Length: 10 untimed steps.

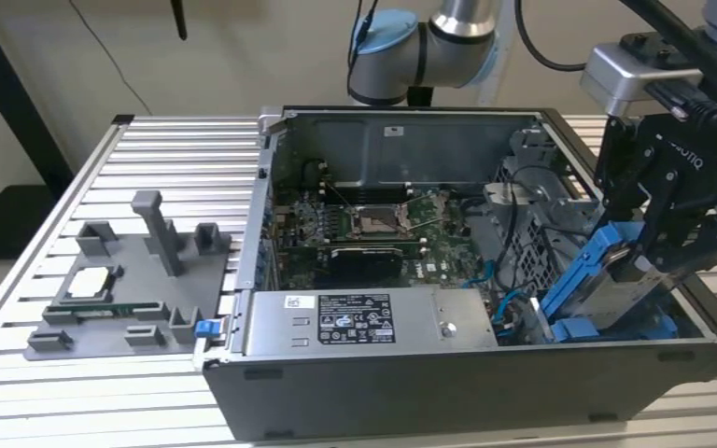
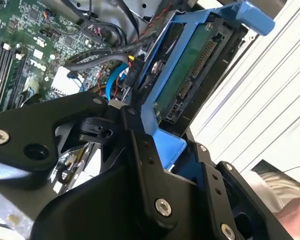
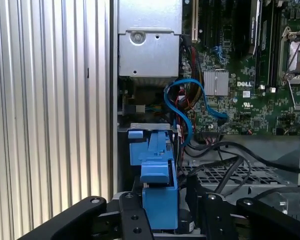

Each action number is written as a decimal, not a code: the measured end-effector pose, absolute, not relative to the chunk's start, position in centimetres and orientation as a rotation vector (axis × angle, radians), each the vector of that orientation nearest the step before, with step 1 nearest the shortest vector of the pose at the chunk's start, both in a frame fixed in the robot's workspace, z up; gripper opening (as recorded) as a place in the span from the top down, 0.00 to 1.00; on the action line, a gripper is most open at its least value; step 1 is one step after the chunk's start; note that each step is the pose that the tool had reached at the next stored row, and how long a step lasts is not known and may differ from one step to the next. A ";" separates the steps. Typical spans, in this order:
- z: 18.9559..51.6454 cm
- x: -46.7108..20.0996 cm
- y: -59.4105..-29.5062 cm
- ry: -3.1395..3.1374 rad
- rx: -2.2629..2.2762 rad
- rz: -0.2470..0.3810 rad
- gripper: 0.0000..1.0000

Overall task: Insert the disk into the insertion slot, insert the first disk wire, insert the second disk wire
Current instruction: 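Insert the disk into the insertion slot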

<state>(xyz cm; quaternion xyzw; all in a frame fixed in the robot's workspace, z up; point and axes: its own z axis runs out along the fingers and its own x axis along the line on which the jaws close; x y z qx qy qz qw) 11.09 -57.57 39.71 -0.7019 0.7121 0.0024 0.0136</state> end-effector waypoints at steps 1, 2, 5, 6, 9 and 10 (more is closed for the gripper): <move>39.7 11.1 -57.6 2.216 -2.184 0.011 1.00; 39.7 11.1 -57.6 2.214 -2.181 0.017 1.00; 39.7 11.0 -57.5 2.210 -2.161 0.041 1.00; 39.7 11.0 -57.5 2.209 -2.159 0.045 1.00; 39.7 11.0 -57.5 2.209 -2.159 0.045 1.00; 39.7 11.0 -57.5 2.209 -2.159 0.045 1.00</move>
